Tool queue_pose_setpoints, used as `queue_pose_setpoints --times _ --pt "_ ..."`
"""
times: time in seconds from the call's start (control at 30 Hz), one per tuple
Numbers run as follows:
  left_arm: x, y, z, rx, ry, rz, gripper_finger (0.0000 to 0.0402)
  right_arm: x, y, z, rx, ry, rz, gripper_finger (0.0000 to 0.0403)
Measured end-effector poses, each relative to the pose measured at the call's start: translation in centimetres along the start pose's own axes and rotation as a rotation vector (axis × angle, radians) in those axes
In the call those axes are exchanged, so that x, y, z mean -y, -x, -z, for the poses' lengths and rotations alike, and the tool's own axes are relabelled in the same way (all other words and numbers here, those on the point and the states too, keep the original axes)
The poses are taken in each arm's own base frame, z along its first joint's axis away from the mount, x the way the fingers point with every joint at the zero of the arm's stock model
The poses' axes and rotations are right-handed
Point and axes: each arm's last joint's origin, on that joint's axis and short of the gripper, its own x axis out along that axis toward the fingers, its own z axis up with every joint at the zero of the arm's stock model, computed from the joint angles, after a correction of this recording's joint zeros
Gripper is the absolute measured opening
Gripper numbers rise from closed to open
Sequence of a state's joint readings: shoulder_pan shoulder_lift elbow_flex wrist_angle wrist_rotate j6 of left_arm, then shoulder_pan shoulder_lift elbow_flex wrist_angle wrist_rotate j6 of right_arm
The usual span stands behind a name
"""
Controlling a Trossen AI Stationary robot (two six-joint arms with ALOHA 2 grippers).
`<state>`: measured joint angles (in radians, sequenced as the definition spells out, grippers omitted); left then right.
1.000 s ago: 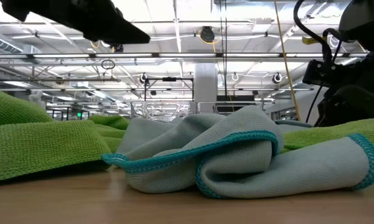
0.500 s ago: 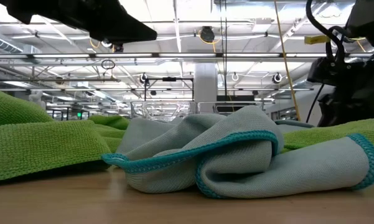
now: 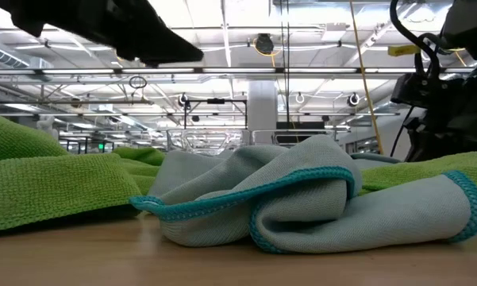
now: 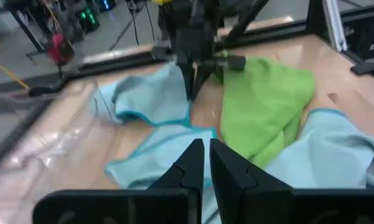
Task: Fold microfiber towels
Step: Fold the top right blue microfiber towel
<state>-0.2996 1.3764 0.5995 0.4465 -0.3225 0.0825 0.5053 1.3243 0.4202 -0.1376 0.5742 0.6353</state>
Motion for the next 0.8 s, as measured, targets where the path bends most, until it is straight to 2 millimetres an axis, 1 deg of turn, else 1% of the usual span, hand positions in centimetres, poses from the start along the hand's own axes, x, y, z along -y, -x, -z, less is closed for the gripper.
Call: queue_pose_setpoints --times 0.2,0.33,0.47,0.53,0.63,0.7,0.8 --pt "1.2 -2.7 1.7 -0.044 0.001 0.007 0.0031 -0.4 0.0 -0.5 0.051 0.005 -0.030 0.0003" --pt "2.1 -5.1 1.1 -0.065 0.012 0.011 0.0031 -0.8 0.1 -1.4 0.132 0.023 -0.053 0.0002" --pt "2.9 -7.8 -0.6 -0.079 -0.015 0.014 0.0031 -1.1 0.2 -1.9 0.186 0.047 -0.081 0.0001" --pt "3.3 -9.0 -1.8 -0.077 -0.038 0.016 0.0031 -1.1 0.2 -2.0 0.188 0.050 -0.082 0.0001" --pt "3.6 -10.4 -3.5 -0.084 -0.079 0.007 0.0035 -1.1 0.2 -1.9 0.179 0.061 -0.078 0.0001" --pt "3.6 -11.0 -4.4 -0.106 -0.106 -0.019 0.0048 -1.1 0.2 -1.9 0.182 0.079 -0.078 0.0001" --pt "3.5 -11.4 -5.5 -0.126 -0.126 -0.056 0.0084 -1.1 0.3 -2.0 0.187 0.098 -0.080 0.0001"
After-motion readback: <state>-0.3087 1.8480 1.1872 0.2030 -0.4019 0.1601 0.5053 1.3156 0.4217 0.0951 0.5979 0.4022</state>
